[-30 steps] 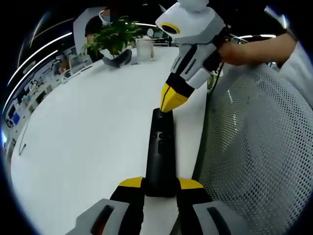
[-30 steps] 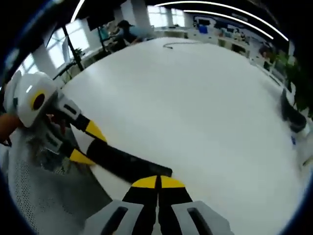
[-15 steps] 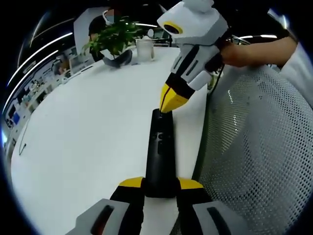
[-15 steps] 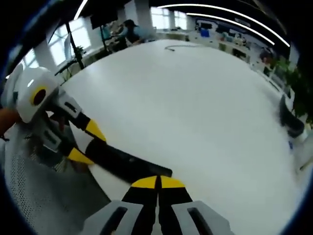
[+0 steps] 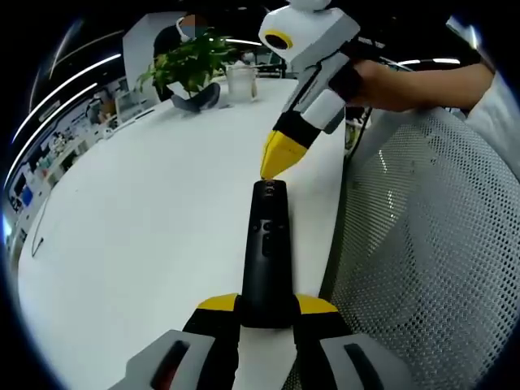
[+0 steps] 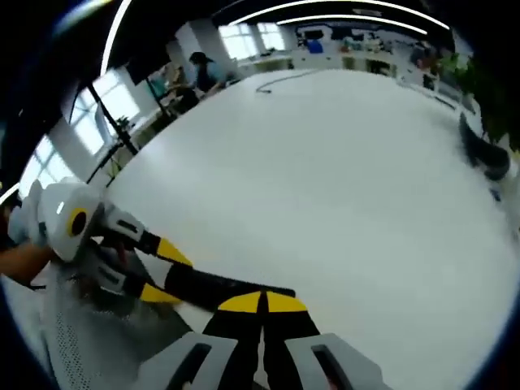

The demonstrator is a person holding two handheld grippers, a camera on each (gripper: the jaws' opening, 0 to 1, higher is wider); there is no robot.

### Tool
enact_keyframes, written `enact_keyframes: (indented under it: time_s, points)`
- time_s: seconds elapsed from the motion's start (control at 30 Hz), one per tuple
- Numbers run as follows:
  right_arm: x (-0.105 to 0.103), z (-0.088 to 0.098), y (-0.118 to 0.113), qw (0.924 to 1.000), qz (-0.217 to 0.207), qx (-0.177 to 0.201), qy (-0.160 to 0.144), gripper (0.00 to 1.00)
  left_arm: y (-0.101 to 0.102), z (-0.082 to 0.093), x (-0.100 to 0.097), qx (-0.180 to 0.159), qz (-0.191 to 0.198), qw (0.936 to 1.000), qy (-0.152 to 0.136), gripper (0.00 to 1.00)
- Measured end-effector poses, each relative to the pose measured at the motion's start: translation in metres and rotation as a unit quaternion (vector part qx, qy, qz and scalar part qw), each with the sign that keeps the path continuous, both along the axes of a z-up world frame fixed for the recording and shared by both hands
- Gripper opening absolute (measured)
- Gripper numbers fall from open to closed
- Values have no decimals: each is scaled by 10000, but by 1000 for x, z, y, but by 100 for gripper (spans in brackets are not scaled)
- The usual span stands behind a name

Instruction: Press the specified remote control buttons in sequence, fully releasing each button before pressing the next.

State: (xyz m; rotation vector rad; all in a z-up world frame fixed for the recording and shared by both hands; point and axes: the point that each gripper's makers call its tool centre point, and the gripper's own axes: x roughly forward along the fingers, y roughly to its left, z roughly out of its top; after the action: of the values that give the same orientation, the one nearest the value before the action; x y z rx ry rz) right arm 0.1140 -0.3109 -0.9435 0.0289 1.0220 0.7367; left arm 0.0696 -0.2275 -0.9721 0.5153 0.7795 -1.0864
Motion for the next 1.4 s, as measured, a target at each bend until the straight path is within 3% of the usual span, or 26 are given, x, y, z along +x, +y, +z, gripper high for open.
enact_keyframes:
  time_s: [0.53, 0.63, 0.83, 1.4]
  points:
    - [0, -12, 0, 9996, -4, -169, 241, 0, -3, 0, 1, -37, -77, 10000, -49, 24]
    - [0, -10, 4, 9991, -86, 103, 399, 0, -4, 0, 0, -47, -120, 9999, -46, 24]
    - [-2, -16, -1, 9987, -54, -124, 483, 0, -4, 0, 1, -54, -110, 9999, -32, 24]
    - [-3, -19, 1, 9990, 168, -310, 275, 0, -4, 0, 2, -75, -80, 9999, -20, 24]
